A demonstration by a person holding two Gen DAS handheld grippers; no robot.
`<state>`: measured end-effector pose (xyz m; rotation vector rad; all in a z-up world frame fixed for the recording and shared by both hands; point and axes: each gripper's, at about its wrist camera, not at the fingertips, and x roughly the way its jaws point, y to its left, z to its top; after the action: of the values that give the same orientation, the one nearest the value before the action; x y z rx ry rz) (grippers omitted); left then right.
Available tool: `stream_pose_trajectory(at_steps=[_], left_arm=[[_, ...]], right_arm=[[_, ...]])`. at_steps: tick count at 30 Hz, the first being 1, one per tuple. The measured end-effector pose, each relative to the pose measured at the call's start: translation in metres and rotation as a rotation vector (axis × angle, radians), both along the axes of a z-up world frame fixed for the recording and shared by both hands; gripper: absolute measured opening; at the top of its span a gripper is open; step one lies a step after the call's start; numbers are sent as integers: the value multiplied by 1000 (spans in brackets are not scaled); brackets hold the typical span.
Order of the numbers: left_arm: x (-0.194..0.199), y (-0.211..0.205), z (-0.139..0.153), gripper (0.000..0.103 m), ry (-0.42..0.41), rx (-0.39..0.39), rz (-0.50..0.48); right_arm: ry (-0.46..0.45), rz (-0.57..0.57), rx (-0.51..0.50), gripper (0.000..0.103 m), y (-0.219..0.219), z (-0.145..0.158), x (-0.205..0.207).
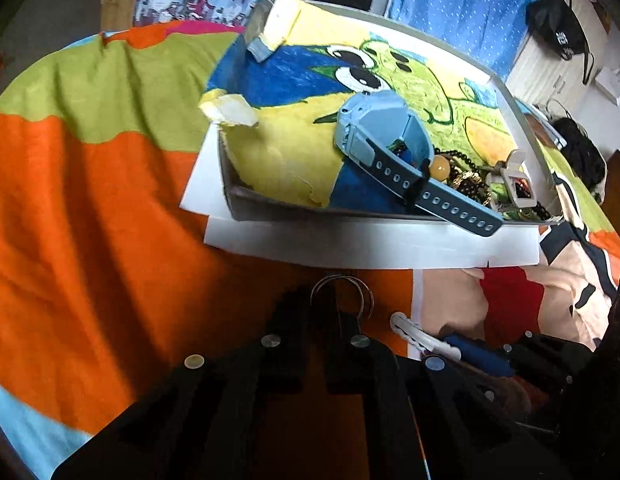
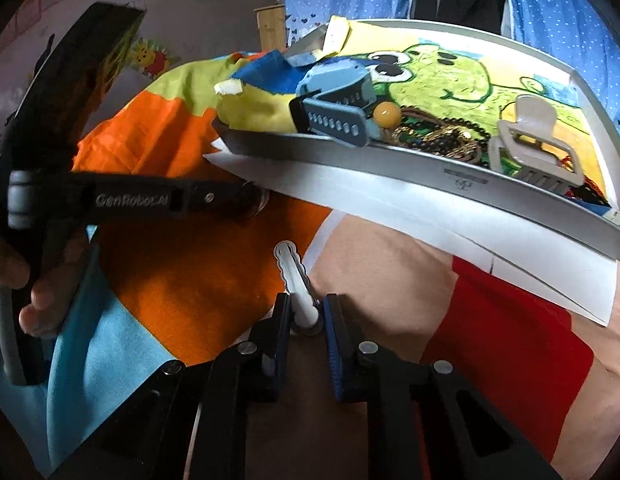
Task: Organize jewelry
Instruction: 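Grasp the silver ring with the left tool while the right tool grasps the white plastic clip, then carry the ring and white clip into the white tray and open both tools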
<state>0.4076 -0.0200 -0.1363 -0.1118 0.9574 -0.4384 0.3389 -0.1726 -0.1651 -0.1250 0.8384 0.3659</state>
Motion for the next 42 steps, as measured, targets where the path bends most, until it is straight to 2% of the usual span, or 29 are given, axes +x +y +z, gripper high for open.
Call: stream_pose_trajectory(at_steps=[10,14,18,22,25,30,35,42], left_arm=[[-36,9,27,3,-35,-14,116],[-46,9,49,3,-73,-23,143],[-38,2,73,3,-112,-42,185],[-17,-10,85,3,-133,-30,241],[-2,-18,82,3,-129,-7,268],[19,-21,61,3,-91,32,302],[30,-18,42,3,-47,35,313],[33,-20,39,4,-38,44,307]], right_arm=[[-60,-9,64,16,-10,26,-18],[-123,-17,97,16,-17,48,-30],[-200,-34,119,16,-24,68,-33],[-270,-90,146,16,-37,81,-20],[-287,-132,145,16,-46,79,-9],[-253,-177,150,16,-56,64,17],[-266,-192,140,16,-57,62,33],[-219,-198,149,16,-62,54,44]])
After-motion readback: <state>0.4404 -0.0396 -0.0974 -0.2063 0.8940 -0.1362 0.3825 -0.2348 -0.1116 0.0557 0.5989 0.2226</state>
